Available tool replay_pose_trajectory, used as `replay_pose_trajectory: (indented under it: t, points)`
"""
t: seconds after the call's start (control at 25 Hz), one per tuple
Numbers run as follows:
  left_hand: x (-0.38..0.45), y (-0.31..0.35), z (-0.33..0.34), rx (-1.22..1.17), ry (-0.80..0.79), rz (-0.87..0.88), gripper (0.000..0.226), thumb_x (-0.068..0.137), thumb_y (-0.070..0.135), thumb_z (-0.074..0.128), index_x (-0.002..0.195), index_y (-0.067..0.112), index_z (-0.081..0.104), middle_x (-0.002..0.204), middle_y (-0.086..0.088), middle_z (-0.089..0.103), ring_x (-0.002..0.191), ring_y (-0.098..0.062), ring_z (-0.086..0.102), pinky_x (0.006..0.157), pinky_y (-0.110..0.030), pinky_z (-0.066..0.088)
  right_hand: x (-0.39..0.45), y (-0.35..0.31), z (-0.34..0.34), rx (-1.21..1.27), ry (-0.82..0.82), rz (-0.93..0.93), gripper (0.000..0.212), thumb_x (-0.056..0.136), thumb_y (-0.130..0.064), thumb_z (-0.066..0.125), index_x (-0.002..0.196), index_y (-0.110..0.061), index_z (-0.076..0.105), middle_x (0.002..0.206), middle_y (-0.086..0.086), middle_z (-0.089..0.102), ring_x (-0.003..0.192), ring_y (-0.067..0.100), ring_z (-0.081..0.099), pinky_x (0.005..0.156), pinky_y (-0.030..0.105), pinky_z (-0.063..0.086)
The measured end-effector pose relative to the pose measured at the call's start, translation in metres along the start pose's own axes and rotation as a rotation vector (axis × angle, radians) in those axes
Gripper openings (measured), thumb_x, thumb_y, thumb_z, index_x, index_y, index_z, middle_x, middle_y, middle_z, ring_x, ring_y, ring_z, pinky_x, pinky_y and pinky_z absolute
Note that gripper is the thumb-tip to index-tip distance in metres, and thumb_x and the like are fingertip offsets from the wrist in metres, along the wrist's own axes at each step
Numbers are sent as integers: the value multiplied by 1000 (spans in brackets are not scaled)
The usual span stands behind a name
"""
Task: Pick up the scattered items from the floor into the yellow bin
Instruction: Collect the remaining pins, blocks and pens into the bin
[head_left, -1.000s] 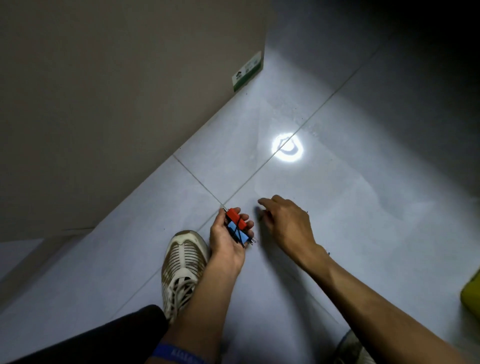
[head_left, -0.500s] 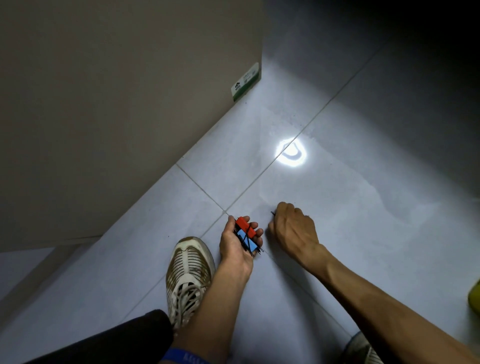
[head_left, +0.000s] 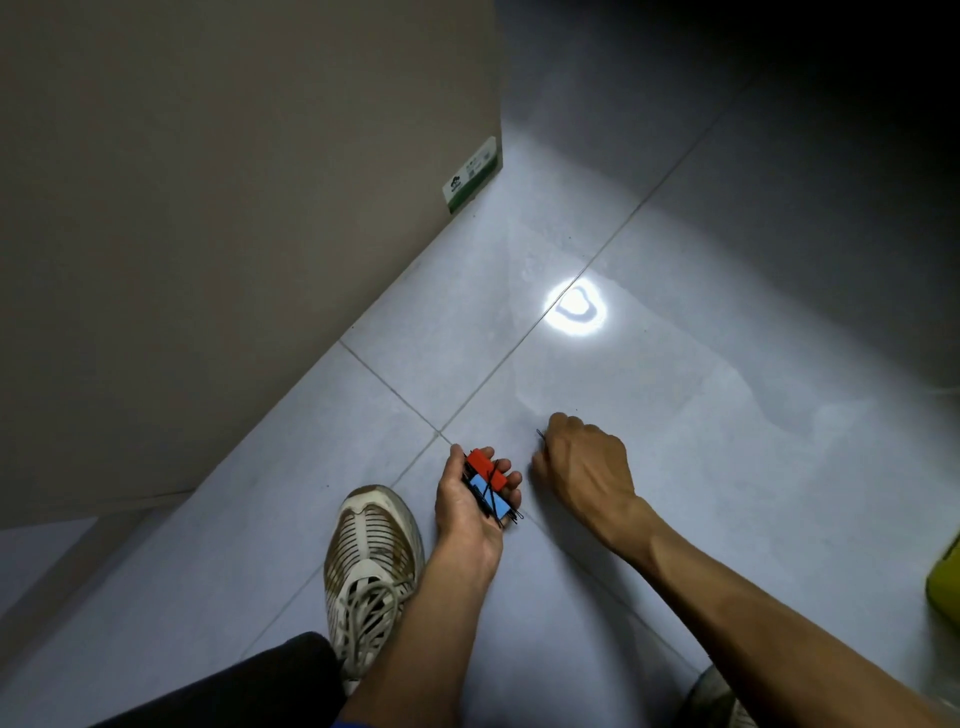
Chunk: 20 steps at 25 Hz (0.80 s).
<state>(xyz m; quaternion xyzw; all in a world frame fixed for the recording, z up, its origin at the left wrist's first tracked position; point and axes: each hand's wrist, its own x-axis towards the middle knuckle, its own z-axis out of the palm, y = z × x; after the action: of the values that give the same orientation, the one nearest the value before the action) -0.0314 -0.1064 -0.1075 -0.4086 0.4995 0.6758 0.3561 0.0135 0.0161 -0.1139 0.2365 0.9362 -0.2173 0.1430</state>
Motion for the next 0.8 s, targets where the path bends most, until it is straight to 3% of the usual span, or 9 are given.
replay_pose_trajectory:
  t: [0.08, 0.2, 0.28, 0.36, 0.52, 0.68, 0.8]
  points:
    - [0, -4, 7, 2, -25, -6, 42, 99, 45, 43, 90, 9, 63, 69, -8, 66, 59, -22, 63, 62, -33, 47, -17, 1, -13, 315, -1, 47, 20, 86, -38, 48, 78, -22, 57, 64, -10, 56, 60, 13, 54, 49, 27, 30]
    - [-5, -18, 25, 44, -71, -63, 42, 101, 43, 38, 87, 10, 62, 64, -6, 65, 50, -18, 62, 53, -26, 44, -66, 23, -20, 377, 118, 168, 27, 83, -54, 47, 74, -32, 59, 58, -14, 54, 56, 5, 51, 47, 20, 29]
    - [-9, -30, 33, 53, -85, -83, 41, 103, 39, 36, 89, 9, 60, 63, -7, 64, 47, -18, 60, 43, -21, 41, -93, 54, -12, 296, 156, 369, 24, 85, -48, 54, 73, -28, 58, 64, -12, 57, 61, 12, 54, 49, 20, 27]
    - [-14, -38, 38, 43, -100, -101, 41, 103, 38, 35, 89, 8, 60, 60, -6, 63, 45, -17, 60, 40, -18, 39, -110, 74, 3, 186, 71, 490, 25, 87, -44, 54, 74, -23, 57, 69, -7, 58, 61, 17, 49, 51, 24, 28]
    - [-23, -51, 43, 61, -81, -134, 38, 102, 37, 38, 90, 8, 61, 62, -6, 62, 46, -17, 59, 38, -17, 37, -106, 75, 27, 137, 49, 482, 22, 88, -31, 48, 70, -19, 49, 74, 2, 63, 62, 26, 49, 57, 30, 31]
    - [-29, -54, 48, 90, -66, -153, 37, 101, 37, 40, 91, 8, 60, 66, -7, 60, 46, -17, 57, 36, -17, 36, -98, 76, 26, 153, 42, 474, 14, 78, -27, 49, 67, -20, 47, 66, 0, 59, 48, 13, 33, 48, 28, 22]
    - [-30, -53, 52, 85, -63, -131, 38, 102, 36, 39, 91, 7, 60, 69, -9, 59, 46, -18, 57, 38, -18, 38, -100, 81, 22, 125, 89, 487, 16, 82, -28, 50, 70, -17, 51, 70, 0, 60, 54, 20, 39, 53, 30, 29]
